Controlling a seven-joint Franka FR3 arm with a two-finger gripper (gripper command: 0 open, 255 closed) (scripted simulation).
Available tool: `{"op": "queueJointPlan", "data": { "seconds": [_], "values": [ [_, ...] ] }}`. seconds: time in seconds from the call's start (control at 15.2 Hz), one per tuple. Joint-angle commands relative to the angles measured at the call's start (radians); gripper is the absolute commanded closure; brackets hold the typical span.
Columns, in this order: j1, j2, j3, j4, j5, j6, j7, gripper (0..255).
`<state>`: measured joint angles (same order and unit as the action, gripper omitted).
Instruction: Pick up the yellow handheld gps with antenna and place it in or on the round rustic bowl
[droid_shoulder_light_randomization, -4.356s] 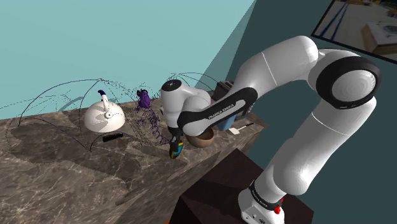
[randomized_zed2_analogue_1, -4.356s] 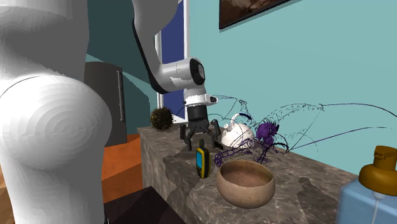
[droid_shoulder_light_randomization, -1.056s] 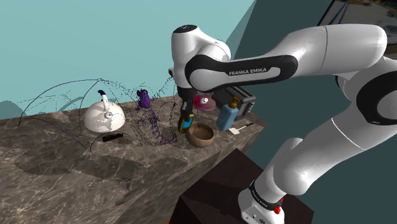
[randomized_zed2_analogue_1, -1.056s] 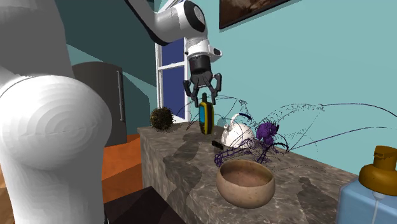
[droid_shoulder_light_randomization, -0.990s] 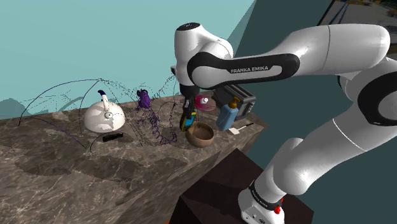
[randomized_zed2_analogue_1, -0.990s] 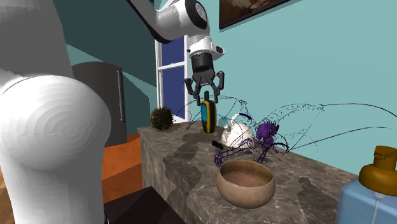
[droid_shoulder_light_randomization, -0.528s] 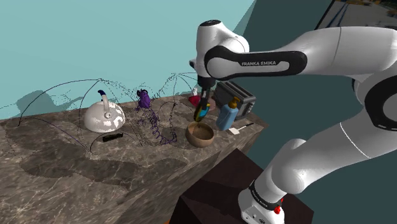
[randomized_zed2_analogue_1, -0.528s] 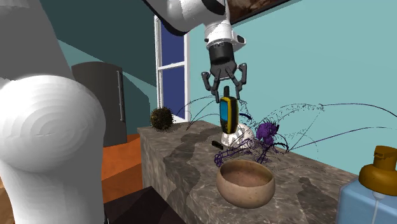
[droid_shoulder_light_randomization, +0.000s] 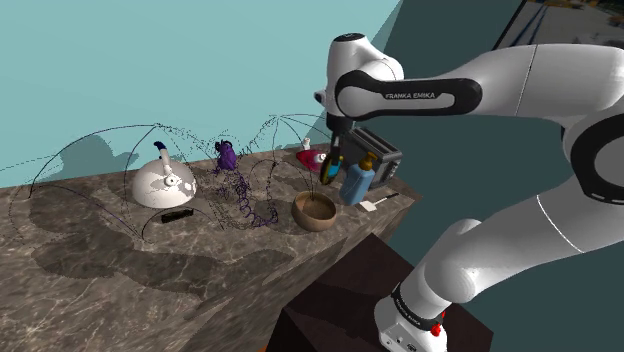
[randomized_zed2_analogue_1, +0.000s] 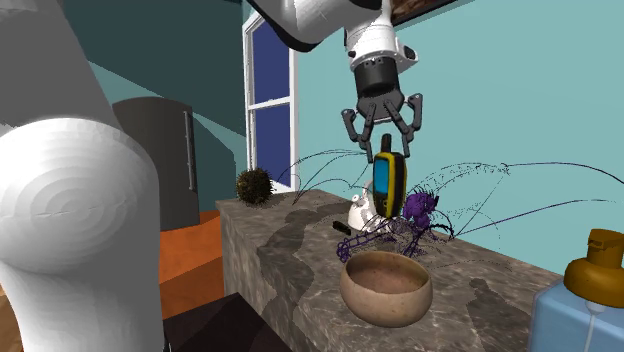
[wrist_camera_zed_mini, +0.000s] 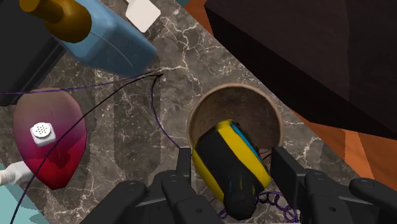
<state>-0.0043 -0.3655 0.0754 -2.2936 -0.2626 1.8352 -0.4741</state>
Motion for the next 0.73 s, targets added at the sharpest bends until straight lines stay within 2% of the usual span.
{"op": "queueJointPlan", "data": {
  "seconds": [0.0,0.66],
  "values": [
    [-0.002,0.002,-0.004,-0.023,-0.004,0.027,0.002,255],
    [-0.006,0.044,-0.004,-0.121,-0.022,0.161,0.040,255]
  ]
}}
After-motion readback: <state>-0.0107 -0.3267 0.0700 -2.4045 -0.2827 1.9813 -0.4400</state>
